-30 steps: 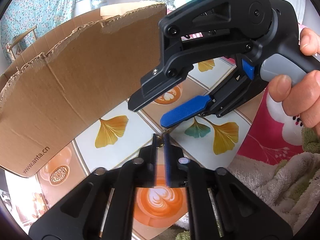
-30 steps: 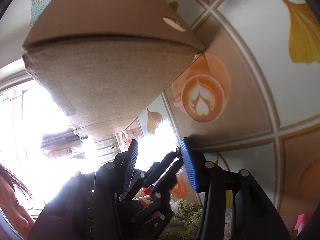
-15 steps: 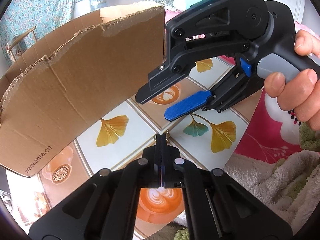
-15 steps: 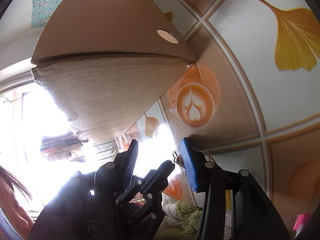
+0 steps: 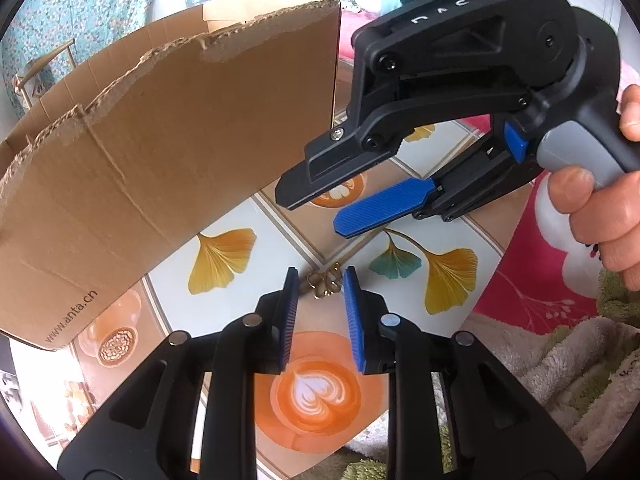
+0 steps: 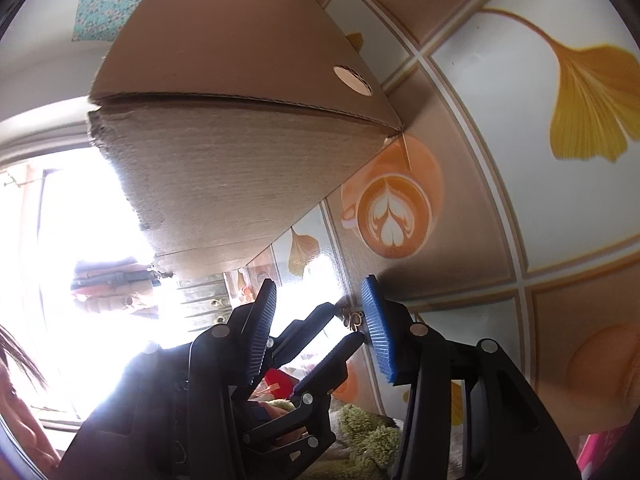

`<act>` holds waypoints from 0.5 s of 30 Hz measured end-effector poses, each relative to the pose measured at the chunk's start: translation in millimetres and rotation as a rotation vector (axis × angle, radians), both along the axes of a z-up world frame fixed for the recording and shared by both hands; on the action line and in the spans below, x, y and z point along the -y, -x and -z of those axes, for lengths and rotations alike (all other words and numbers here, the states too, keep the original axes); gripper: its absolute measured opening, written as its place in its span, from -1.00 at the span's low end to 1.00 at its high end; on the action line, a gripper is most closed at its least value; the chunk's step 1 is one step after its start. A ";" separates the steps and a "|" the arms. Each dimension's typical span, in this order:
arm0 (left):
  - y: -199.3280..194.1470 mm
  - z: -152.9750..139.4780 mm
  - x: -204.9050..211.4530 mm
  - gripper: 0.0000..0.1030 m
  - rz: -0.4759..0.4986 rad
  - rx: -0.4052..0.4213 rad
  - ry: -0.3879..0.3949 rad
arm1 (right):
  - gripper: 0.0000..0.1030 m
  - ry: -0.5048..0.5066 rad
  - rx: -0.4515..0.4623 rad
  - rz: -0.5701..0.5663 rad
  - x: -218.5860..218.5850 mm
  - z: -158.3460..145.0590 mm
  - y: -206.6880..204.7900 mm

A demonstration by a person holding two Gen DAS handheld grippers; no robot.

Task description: Organize jewelry

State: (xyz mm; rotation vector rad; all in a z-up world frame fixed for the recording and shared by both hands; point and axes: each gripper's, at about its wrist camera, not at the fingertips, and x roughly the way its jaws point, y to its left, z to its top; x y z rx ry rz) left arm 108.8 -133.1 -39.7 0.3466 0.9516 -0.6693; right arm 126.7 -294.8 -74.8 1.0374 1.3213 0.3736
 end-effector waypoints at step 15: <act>2.8 -1.4 19.5 -0.80 0.009 0.008 -0.093 | -0.14 0.258 0.165 -0.088 -5.6 -27.1 1.7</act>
